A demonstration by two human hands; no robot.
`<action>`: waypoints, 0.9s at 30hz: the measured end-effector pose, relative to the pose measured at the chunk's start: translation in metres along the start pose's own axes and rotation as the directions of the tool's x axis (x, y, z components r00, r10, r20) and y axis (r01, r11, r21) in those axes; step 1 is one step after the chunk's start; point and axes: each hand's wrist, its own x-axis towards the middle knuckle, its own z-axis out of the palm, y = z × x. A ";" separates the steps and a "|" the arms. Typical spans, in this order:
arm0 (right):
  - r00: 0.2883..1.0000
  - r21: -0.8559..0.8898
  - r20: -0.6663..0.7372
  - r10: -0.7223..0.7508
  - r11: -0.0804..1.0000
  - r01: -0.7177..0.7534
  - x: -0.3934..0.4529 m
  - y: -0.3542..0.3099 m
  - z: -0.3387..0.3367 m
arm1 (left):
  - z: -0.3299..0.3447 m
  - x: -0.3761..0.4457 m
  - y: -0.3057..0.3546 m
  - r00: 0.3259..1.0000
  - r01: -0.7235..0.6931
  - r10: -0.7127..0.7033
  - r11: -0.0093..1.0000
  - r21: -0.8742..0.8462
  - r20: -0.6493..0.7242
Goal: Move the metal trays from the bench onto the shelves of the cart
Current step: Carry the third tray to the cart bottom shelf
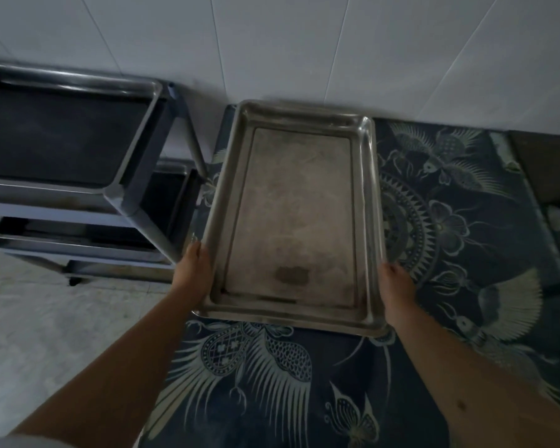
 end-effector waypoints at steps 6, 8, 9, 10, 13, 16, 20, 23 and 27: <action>0.995 0.100 0.044 0.084 0.991 -0.088 0.007 0.002 0.000 | 0.002 0.010 -0.011 0.999 0.034 -0.036 0.996 -0.083 -0.026; 0.996 0.102 0.036 0.077 0.991 -0.081 0.008 0.003 -0.001 | 0.002 0.013 -0.013 0.998 0.059 -0.061 0.993 -0.104 -0.017; 0.996 0.124 0.040 0.078 0.989 -0.082 0.008 0.003 -0.002 | 0.002 0.014 -0.014 0.998 0.068 -0.069 0.991 -0.112 -0.008; 0.995 0.159 0.055 0.087 0.983 -0.095 0.007 0.003 -0.003 | 0.002 0.015 -0.013 0.998 0.069 -0.069 0.991 -0.113 0.000; 0.992 0.192 0.084 0.090 0.976 -0.105 -0.002 0.002 -0.006 | -0.004 0.015 -0.009 0.998 0.052 -0.050 0.994 -0.093 0.025; 0.999 0.155 0.014 0.052 0.986 -0.053 -0.021 0.006 -0.009 | -0.011 0.005 -0.014 0.999 0.045 -0.041 0.993 -0.113 0.031; 0.997 0.102 0.031 0.072 0.992 -0.074 -0.063 0.031 -0.020 | -0.020 -0.030 -0.043 0.995 0.076 -0.067 0.989 -0.123 0.073; 0.993 0.107 0.016 0.115 0.987 -0.116 -0.101 0.058 -0.032 | -0.031 -0.058 -0.071 0.986 0.113 -0.088 0.976 -0.185 0.139; 0.986 0.138 0.026 0.167 0.976 -0.168 -0.143 0.096 -0.046 | -0.045 -0.101 -0.099 0.985 0.086 -0.050 0.972 -0.221 0.164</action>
